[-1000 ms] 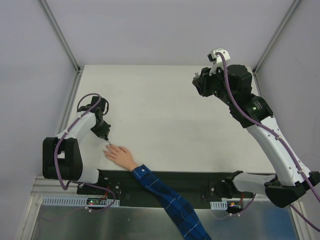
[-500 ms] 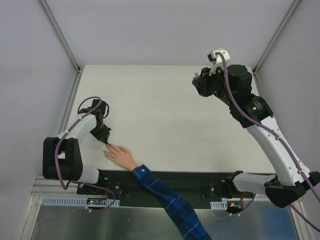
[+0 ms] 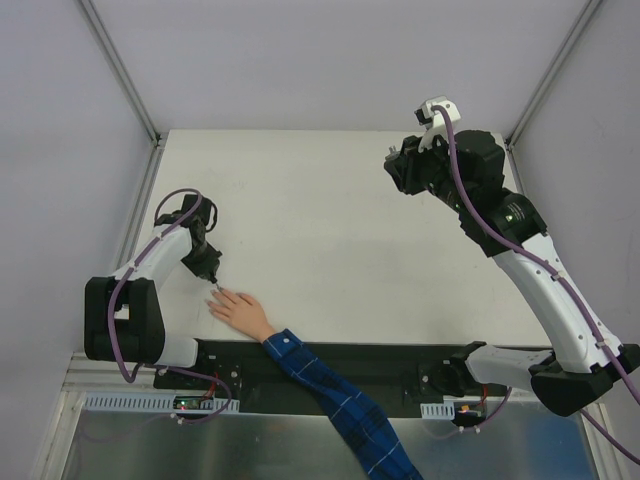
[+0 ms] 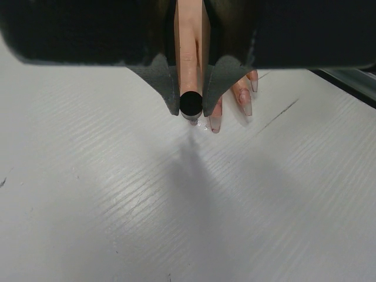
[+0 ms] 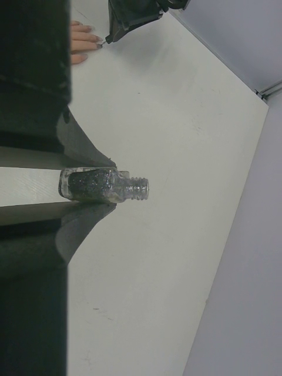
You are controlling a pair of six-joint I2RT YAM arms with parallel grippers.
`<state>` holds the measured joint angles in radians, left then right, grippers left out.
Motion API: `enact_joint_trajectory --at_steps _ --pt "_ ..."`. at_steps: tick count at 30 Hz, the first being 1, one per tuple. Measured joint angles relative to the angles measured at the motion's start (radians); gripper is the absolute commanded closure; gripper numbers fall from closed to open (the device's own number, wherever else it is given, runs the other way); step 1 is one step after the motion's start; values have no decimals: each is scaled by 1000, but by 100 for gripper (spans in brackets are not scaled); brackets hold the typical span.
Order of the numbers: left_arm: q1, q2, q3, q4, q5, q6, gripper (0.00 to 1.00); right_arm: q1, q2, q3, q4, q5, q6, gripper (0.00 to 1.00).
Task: Paint the nails
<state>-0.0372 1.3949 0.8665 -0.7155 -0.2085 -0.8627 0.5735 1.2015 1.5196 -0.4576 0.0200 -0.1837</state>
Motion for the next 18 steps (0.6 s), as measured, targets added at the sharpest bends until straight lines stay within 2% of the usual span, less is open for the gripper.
enact_joint_trajectory --at_steps 13,18 --pt "0 -3 -23 3 19 10 100 0 -7 -11 -1 -2 13 100" --pt "0 -55 -40 -3 16 15 100 0 -22 -16 0 -2 19 100"
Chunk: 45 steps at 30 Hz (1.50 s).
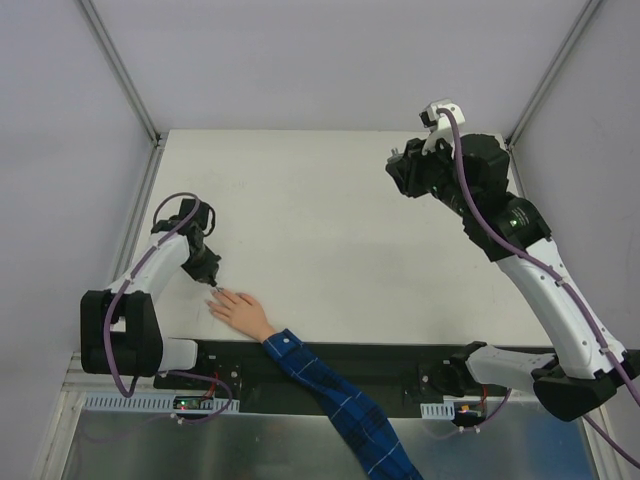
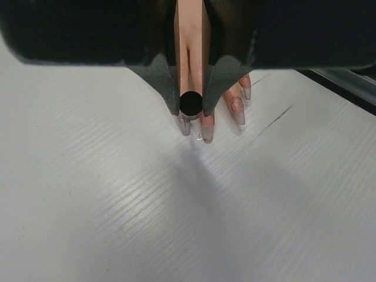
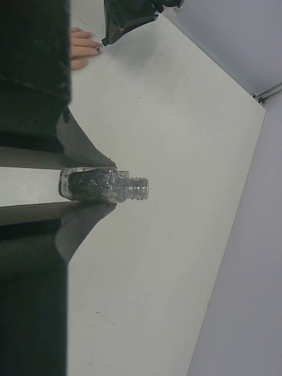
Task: Paint the nails
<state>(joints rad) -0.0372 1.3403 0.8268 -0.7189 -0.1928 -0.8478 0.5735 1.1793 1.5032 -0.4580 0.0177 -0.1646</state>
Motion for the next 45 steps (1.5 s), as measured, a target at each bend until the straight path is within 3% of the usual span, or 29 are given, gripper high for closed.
enact_joint_trajectory --at_steps 5,9,15,20,26,34,39,45 --pt "0 -34 71 -27 -29 23 100 0 -19 -6 1 0 5 100" --pt "0 -32 235 -32 -52 48 100 0 -19 -1 -16 0 8 100" --pt "-6 -56 360 -19 4 89 100 0 -39 5 -55 -34 11 100" --pt "-97 -84 410 -10 133 166 100 0 -124 -37 -87 -122 -23 100" --pt "-290 -135 414 130 428 311 100 0 -357 -350 -24 -327 -89 100" --pt "-410 -166 404 279 840 431 100 0 -569 -702 66 -550 -91 100" --pt "-470 -165 483 295 930 435 100 0 -606 -671 108 -600 -76 100" --pt "-568 -120 657 346 972 433 100 0 -489 -544 147 -667 -92 100"
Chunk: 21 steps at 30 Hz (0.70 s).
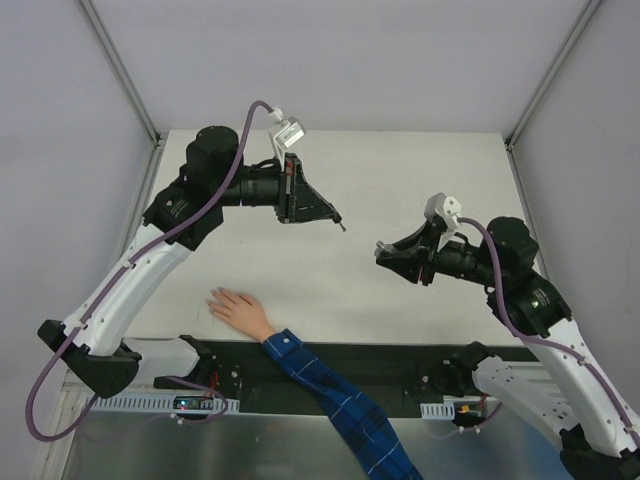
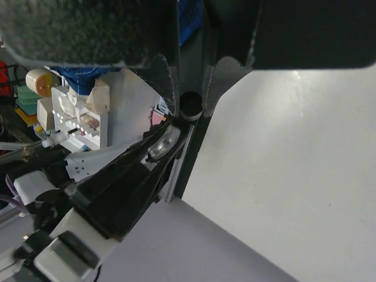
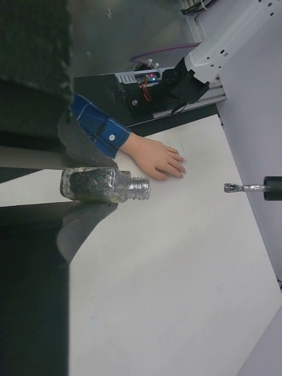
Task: Paint the nails
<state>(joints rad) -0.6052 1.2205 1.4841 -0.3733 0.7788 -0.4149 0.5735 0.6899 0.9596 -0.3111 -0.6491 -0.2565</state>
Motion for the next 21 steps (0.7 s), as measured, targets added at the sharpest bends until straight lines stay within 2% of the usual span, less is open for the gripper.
enact_joint_trajectory --at_steps 7,21 --pt "-70 108 162 49 -3 -5 100 0 113 98 11 -34 -46 100" --pt "-73 138 173 60 7 -36 100 30 97 101 18 -1 -95 100"
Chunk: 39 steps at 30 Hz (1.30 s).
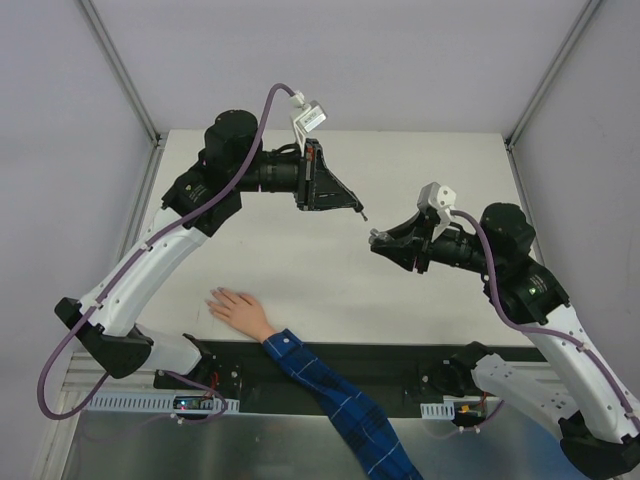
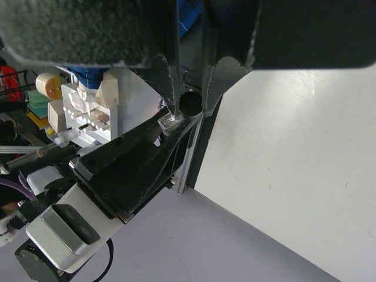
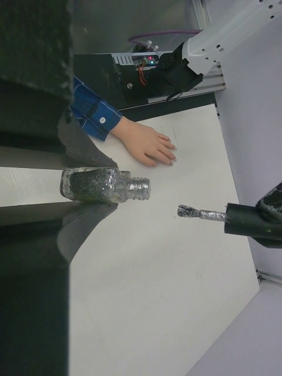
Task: Paint the nails
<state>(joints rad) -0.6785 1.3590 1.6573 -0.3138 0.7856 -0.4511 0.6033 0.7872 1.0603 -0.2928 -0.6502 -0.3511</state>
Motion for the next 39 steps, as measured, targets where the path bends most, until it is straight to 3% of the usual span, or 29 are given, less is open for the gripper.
enact_joint_trajectory --at_steps 39 --pt "-56 0 -70 133 42 -90 100 12 -59 -12 35 63 -6 100"
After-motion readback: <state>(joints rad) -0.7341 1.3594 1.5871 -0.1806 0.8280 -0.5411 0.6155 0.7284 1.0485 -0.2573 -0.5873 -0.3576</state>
